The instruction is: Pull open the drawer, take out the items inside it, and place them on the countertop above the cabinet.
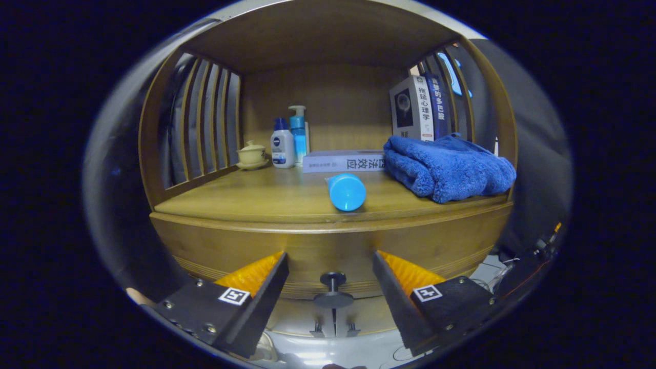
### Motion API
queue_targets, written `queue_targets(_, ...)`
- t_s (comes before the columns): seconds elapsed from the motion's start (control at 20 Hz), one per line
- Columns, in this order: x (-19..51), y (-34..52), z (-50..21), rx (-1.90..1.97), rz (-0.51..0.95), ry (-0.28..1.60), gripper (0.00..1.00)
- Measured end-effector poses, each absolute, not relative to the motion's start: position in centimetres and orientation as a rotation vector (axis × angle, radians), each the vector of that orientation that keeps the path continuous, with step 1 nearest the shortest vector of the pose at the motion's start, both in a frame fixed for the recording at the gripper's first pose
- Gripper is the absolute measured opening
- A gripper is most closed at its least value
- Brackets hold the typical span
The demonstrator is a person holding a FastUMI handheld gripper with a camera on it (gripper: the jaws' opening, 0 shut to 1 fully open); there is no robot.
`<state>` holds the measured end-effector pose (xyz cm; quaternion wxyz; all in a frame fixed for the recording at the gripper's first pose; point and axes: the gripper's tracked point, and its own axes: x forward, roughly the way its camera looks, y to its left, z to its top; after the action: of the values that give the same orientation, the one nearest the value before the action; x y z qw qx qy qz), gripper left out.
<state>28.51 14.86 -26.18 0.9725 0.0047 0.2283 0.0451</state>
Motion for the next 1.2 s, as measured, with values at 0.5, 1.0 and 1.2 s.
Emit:
queue_targets(0.5, 28.5, 14.8, -26.0, 0.023, 0.084, 0.474, 1.0)
queue_targets(1.0, 25.7, 16.3, -15.5, -0.008, 0.159, 0.309, 1.0)
queue_targets(1.2, 23.5, 16.2, -8.6, -0.049, 0.193, 0.194, 1.0)
